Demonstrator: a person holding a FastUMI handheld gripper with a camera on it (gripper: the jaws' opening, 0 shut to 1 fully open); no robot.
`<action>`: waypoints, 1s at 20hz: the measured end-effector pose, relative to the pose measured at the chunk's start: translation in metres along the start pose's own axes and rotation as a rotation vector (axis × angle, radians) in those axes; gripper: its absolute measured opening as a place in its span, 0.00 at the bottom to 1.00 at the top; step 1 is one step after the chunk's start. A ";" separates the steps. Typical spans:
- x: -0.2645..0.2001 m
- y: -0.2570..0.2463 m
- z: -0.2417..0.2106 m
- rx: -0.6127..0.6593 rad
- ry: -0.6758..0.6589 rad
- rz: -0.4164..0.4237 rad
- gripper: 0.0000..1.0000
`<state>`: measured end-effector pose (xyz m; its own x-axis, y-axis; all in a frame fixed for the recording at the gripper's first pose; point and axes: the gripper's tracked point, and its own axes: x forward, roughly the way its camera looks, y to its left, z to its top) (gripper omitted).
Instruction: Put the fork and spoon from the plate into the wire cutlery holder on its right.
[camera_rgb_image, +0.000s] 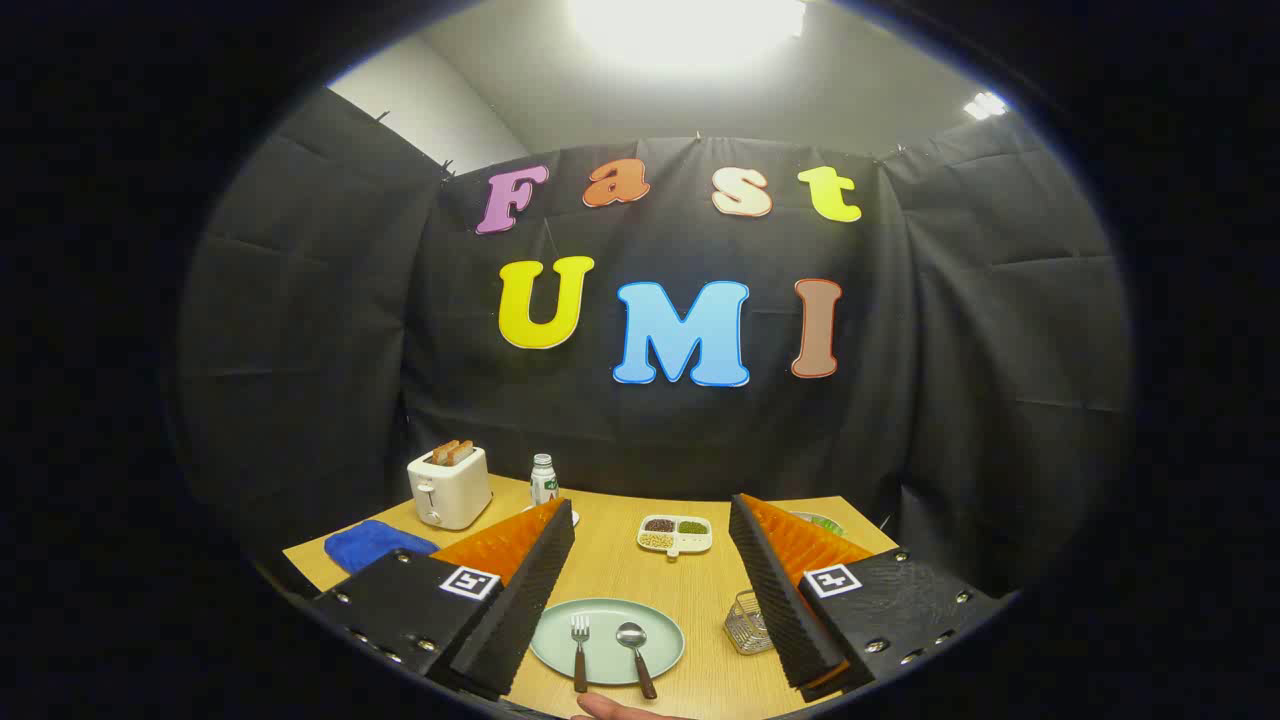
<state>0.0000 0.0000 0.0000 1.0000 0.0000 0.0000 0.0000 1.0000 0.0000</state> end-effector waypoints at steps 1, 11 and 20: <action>0.001 0.001 -0.001 -0.003 0.005 -0.001 0.95; 0.006 0.012 -0.026 -0.018 0.067 -0.005 0.95; 0.014 0.010 -0.061 -0.037 0.136 0.006 0.95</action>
<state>0.0135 0.0103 -0.0606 0.9907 0.0034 -0.1360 -0.0084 0.9993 -0.0363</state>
